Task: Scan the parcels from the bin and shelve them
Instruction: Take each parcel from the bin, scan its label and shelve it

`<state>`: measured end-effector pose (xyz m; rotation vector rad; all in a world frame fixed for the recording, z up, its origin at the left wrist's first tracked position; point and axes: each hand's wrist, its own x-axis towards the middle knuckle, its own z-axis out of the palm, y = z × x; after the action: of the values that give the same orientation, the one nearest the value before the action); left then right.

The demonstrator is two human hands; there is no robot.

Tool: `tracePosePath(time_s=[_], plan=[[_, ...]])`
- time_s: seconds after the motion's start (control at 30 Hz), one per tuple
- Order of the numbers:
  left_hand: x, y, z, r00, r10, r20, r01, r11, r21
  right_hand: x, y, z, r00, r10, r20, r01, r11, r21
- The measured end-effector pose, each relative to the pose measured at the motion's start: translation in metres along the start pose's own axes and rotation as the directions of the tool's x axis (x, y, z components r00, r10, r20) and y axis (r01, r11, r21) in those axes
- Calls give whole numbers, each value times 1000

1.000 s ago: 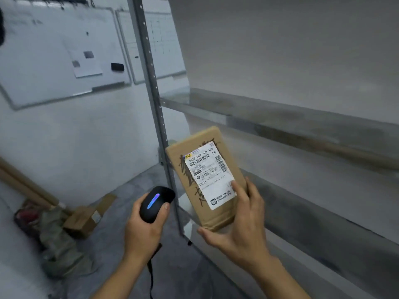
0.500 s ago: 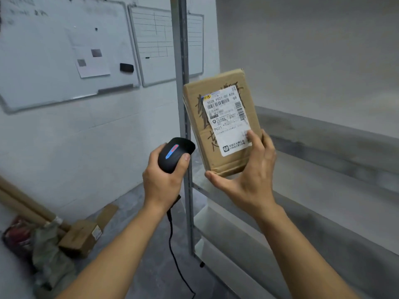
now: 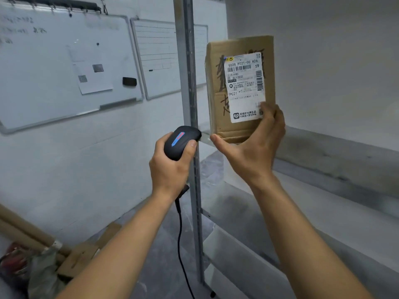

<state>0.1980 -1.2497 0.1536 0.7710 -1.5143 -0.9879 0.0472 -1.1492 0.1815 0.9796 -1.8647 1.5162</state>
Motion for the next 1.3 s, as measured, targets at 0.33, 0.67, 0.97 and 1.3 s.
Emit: tracePosePath(time_s=[0.33, 0.67, 0.97, 1.3], plan=[[80, -57, 7, 988, -18, 156, 33, 995, -97, 15, 9, 114, 975, 126, -181, -166, 959, -229], [110, -87, 7, 949, -24, 316, 82, 982, -172, 5, 20, 161, 938, 195, -286, -312, 832, -458], [102, -83, 19, 904, 27, 427, 63, 979, -195, 5, 21, 155, 956, 185, -229, -284, 777, -561], [28, -82, 57, 816, 124, 565, 37, 963, -265, -83, 46, -16, 958, 199, -207, -273, 858, -435]])
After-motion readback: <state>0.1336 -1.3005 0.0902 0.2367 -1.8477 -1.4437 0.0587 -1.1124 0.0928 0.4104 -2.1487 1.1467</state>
